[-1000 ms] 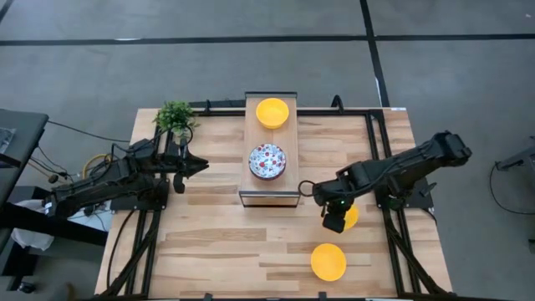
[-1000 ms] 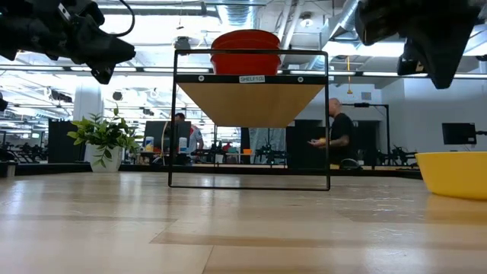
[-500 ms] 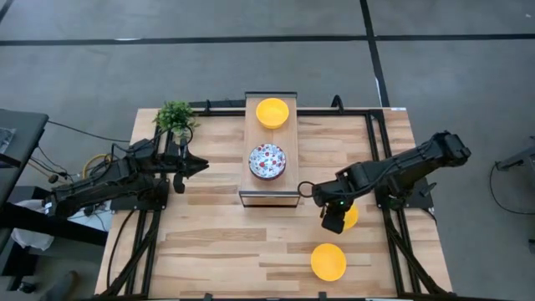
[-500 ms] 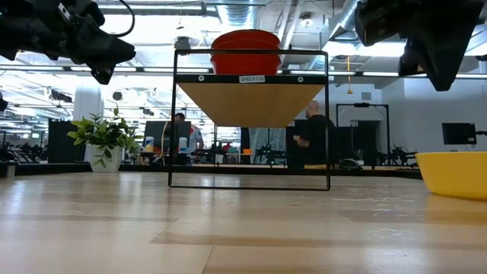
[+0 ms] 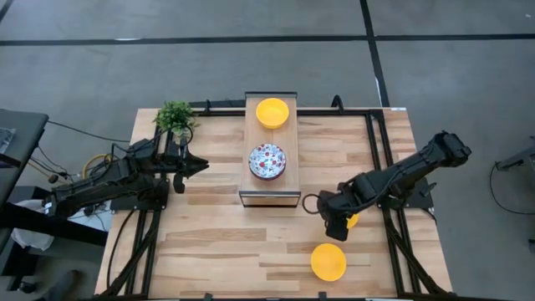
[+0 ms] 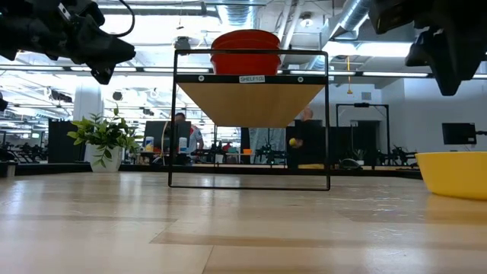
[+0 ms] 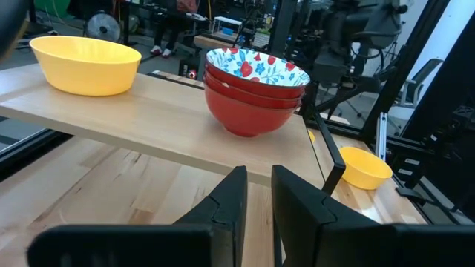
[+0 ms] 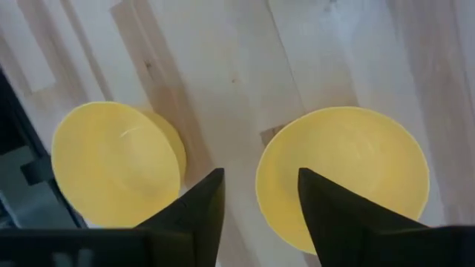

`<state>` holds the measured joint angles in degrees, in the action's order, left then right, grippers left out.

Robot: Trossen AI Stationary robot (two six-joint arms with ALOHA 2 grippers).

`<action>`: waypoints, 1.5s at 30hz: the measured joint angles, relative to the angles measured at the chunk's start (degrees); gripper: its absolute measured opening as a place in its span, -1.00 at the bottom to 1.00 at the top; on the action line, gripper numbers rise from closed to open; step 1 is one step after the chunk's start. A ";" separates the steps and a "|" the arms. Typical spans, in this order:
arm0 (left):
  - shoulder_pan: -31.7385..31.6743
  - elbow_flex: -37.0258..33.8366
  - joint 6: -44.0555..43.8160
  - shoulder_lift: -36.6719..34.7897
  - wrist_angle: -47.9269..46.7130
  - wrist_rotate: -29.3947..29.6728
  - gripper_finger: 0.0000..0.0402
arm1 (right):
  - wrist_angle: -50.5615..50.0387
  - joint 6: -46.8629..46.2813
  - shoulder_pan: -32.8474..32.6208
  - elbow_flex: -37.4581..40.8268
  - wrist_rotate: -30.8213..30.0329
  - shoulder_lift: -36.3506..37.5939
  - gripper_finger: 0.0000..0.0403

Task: Pick & Place Mini bowls
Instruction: Stack the top yellow bowl on the yellow bowl on the shelf

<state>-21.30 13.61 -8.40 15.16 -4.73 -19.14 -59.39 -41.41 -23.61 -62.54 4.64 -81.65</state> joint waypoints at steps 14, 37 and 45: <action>0.01 0.00 0.00 0.00 -0.01 -0.61 -0.69 | 3.30 -15.59 -2.00 5.39 -1.64 -0.20 -0.21; 0.01 0.00 0.00 0.00 -0.42 -0.74 -0.69 | 17.23 -24.17 -1.74 15.25 -1.66 -0.22 -0.29; 0.00 0.00 0.00 0.00 -0.42 -0.71 -0.69 | 18.94 -26.00 -1.72 17.51 -1.59 -0.22 -0.34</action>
<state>-21.31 13.61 -8.40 15.16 -5.15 -19.85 -40.45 -67.41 -25.32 -45.04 3.05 -81.87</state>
